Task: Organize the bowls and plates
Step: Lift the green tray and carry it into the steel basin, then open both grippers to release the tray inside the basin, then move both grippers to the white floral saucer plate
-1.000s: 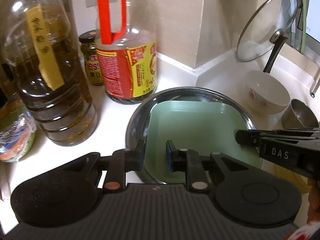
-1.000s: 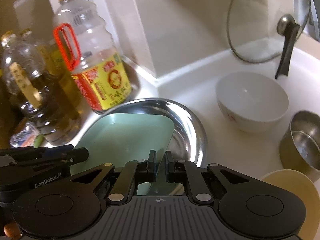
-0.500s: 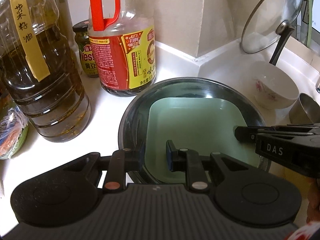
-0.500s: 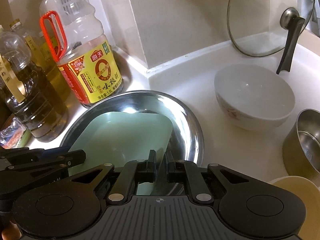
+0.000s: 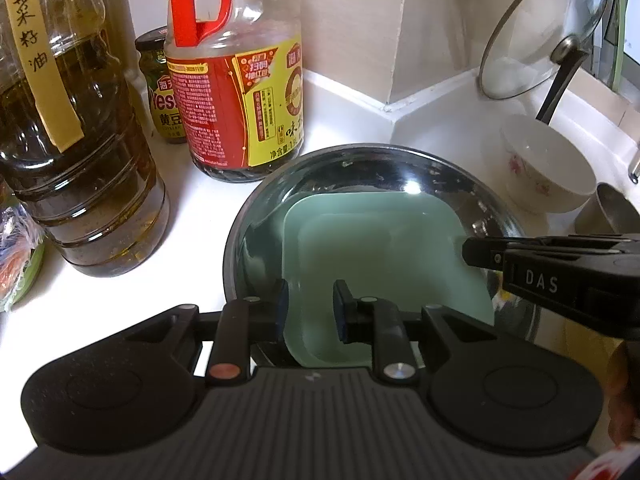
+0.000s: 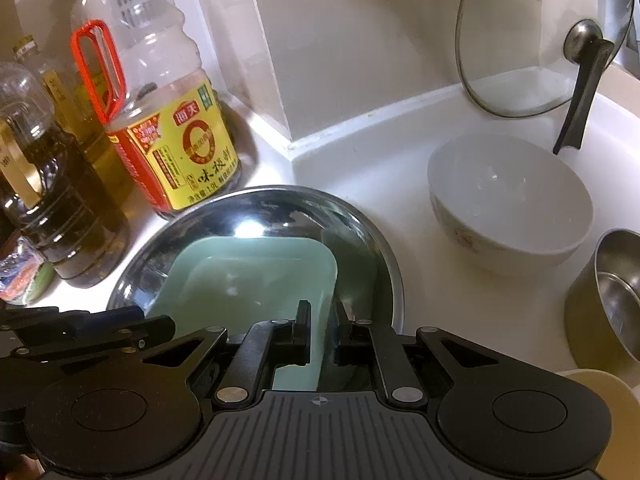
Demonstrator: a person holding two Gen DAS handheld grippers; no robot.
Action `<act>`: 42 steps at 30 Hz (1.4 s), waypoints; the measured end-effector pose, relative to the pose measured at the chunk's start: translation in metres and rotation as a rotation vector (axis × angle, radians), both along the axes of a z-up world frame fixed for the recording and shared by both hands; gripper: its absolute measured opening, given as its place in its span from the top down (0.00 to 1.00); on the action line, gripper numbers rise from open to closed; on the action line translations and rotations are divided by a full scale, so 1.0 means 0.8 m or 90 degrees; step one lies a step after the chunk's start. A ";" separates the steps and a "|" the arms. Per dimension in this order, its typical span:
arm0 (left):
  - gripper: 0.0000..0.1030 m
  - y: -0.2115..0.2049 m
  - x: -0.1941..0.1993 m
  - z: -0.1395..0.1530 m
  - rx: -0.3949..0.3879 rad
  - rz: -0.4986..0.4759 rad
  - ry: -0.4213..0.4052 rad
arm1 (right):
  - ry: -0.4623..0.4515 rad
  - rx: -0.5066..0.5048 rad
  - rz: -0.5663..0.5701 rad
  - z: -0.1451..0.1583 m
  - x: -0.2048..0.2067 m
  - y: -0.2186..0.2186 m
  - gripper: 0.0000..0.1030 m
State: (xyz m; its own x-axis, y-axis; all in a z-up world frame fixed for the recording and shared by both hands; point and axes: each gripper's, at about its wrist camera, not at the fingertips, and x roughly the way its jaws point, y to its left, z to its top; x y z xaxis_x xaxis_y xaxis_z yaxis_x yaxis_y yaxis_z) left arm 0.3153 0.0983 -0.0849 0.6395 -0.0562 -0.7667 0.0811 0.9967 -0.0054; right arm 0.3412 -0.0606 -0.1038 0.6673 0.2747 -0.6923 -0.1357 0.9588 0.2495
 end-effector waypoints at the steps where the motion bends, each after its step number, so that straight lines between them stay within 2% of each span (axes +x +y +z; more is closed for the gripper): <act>1: 0.78 0.000 -0.001 0.002 0.000 0.000 -0.002 | -0.001 0.001 0.002 0.002 -0.001 0.000 0.89; 3: 0.77 0.000 -0.004 0.006 0.000 0.002 -0.006 | -0.003 0.005 0.007 0.005 -0.003 -0.001 0.85; 7: 0.75 0.001 -0.011 0.015 -0.005 0.008 -0.014 | -0.012 0.012 0.016 0.013 -0.010 -0.001 0.63; 12: 0.74 0.004 -0.023 0.028 -0.009 0.022 -0.023 | -0.020 0.016 0.026 0.023 -0.022 -0.002 0.57; 14: 0.74 0.005 -0.029 0.033 -0.011 0.029 -0.027 | -0.020 0.015 0.034 0.027 -0.026 -0.003 0.49; 16: 0.73 0.005 -0.035 0.039 -0.010 0.035 -0.031 | -0.022 0.016 0.041 0.032 -0.034 -0.004 0.37; 19: 0.72 0.006 -0.048 0.048 -0.010 0.046 -0.036 | -0.028 0.014 0.050 0.039 -0.045 -0.005 0.29; 22: 0.71 0.007 -0.061 0.056 -0.003 0.061 -0.040 | -0.032 0.019 0.063 0.045 -0.058 -0.005 0.25; 30: 0.69 0.009 -0.103 0.071 0.007 0.093 -0.045 | -0.043 0.036 0.100 0.057 -0.094 -0.009 0.22; 36: 0.68 0.009 -0.142 0.078 0.003 0.110 -0.045 | -0.084 0.040 0.138 0.067 -0.132 -0.010 0.21; 42: 0.67 0.010 -0.182 0.080 0.008 0.138 -0.037 | -0.072 0.046 0.179 0.070 -0.151 -0.007 0.21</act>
State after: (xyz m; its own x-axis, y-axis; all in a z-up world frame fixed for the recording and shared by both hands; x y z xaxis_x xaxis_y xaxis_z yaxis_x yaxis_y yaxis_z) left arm 0.1699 0.1059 -0.0211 0.6786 0.0968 -0.7281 -0.1351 0.9908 0.0058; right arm 0.2205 -0.0659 -0.0482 0.6295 0.5055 -0.5901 -0.4237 0.8599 0.2847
